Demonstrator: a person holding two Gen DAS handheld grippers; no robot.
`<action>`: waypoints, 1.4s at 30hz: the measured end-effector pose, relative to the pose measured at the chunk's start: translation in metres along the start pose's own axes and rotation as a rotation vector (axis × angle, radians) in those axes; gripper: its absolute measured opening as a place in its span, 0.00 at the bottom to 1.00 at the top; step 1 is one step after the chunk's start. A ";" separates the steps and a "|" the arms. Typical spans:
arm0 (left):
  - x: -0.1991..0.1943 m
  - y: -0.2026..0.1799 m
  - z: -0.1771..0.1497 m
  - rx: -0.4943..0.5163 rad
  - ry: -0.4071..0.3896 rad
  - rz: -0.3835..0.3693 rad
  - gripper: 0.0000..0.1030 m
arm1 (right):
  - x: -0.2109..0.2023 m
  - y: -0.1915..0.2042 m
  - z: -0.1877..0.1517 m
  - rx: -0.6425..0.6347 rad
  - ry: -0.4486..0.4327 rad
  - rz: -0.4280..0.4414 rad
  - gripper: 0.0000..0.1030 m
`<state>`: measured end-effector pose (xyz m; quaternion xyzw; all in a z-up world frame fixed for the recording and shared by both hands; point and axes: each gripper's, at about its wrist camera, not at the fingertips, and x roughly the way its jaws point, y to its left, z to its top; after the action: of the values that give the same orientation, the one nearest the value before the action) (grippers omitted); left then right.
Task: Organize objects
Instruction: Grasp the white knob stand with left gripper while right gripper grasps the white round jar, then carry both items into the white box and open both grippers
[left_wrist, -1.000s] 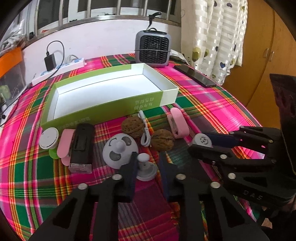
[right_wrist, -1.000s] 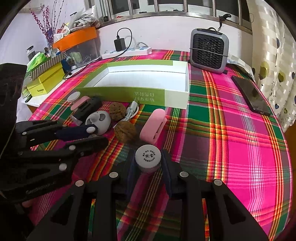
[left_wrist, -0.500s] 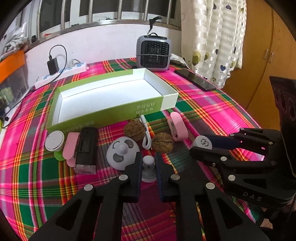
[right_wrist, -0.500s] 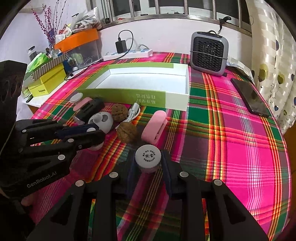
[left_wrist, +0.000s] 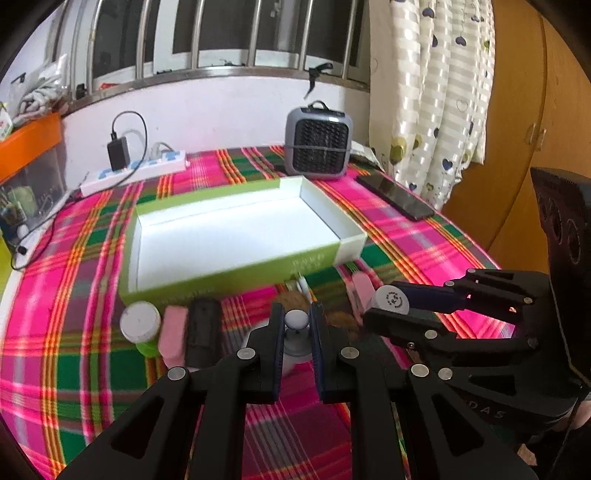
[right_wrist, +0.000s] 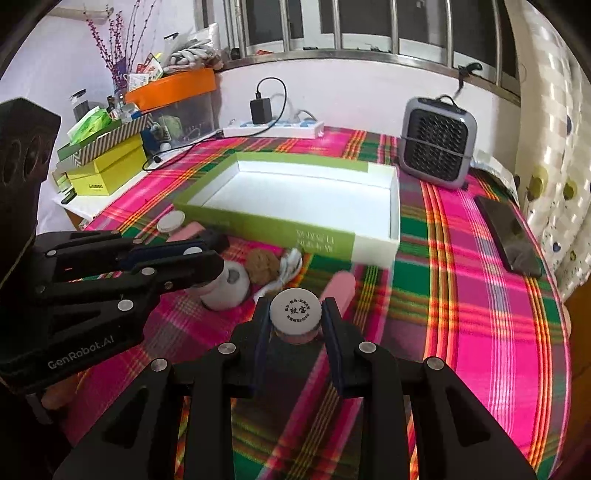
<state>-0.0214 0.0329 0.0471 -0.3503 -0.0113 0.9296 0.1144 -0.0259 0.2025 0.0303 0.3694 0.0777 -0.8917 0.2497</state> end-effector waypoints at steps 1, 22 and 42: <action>0.000 0.001 0.003 0.001 -0.008 0.007 0.12 | 0.001 0.000 0.004 -0.004 -0.005 -0.001 0.28; 0.038 0.039 0.054 -0.030 -0.055 0.252 0.12 | 0.049 -0.014 0.074 -0.044 -0.045 -0.023 0.28; 0.078 0.054 0.052 -0.026 0.024 0.275 0.12 | 0.102 -0.016 0.085 -0.052 0.044 -0.031 0.28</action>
<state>-0.1231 0.0003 0.0299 -0.3610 0.0259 0.9320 -0.0187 -0.1481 0.1496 0.0190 0.3812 0.1123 -0.8847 0.2435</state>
